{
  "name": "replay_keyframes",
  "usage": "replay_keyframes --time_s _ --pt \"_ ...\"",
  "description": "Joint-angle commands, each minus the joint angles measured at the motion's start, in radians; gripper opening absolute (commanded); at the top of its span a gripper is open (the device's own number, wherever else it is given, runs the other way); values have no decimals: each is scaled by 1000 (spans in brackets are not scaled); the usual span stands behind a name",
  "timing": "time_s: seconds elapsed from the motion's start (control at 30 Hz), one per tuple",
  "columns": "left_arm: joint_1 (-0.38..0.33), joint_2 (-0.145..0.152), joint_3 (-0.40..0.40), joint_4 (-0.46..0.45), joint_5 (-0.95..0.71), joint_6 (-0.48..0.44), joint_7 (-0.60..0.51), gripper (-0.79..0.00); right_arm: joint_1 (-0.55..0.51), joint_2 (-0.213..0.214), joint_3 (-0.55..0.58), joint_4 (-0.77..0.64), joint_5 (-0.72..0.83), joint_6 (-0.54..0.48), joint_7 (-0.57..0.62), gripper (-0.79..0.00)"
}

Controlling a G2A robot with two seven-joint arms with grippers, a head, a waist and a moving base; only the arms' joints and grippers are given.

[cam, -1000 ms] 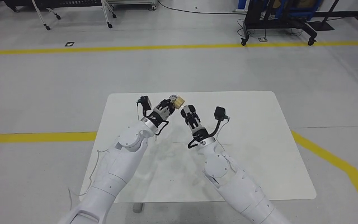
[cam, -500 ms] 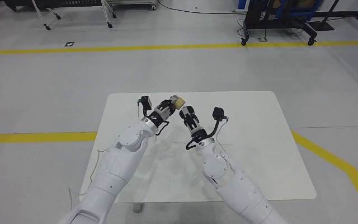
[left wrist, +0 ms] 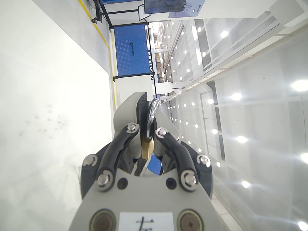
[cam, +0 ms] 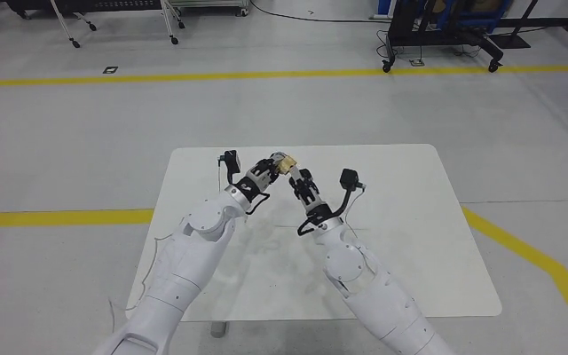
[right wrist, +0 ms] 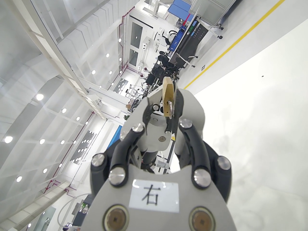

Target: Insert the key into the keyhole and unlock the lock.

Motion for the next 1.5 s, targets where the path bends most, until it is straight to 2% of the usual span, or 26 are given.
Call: replay_keyframes --time_s 0.0,0.03,0.13,0.17,0.2,0.23,0.57,0.63,0.67,0.73,0.8,0.83,0.93,1.13,1.47 --pt "0 1 -7 1 -7 6 -4 -785 -9 1 10 -7 -7 -1 5 -262" --pt "0 1 -11 1 -10 8 -5 -785 -15 2 16 -11 -11 -2 9 -296" --pt "0 2 -19 1 -12 21 -10 -785 -30 6 35 -23 -20 -5 34 -292" --pt "-1 3 -20 2 -9 31 -13 -785 -32 8 41 -24 -26 -8 55 -237" --pt "-3 3 -21 3 -6 44 -18 -785 -33 11 47 -24 -37 -9 87 0" --pt "-5 4 -23 4 -5 54 -21 -785 -28 16 55 -21 -63 -9 137 0" --pt "-22 8 -28 17 5 146 -84 -785 -28 16 55 -21 -63 -9 137 0" --pt "-24 8 -27 20 6 158 -92 -785 -41 17 88 -47 11 -29 146 0" --pt "-26 8 -25 24 3 171 -102 -785 -55 17 102 -58 52 -43 148 -22" --pt "-29 6 -27 34 -27 202 -120 -785 -75 21 137 -79 147 -85 207 -394" --pt "-32 3 -32 55 -93 257 -153 -785 -96 27 168 -93 195 -117 262 -616" --pt "-37 1 -36 68 -127 287 -170 -785 -105 30 181 -101 210 -129 282 -770" --pt "-57 -1 -36 97 -159 326 -202 -785 -124 35 205 -117 259 -157 345 -785" --pt "-72 -8 -36 133 -224 339 -247 -785 -114 38 197 -109 260 -166 432 -785" --pt "-88 -13 -45 180 -323 386 -326 -785 -67 29 168 -33 236 -194 415 -785"
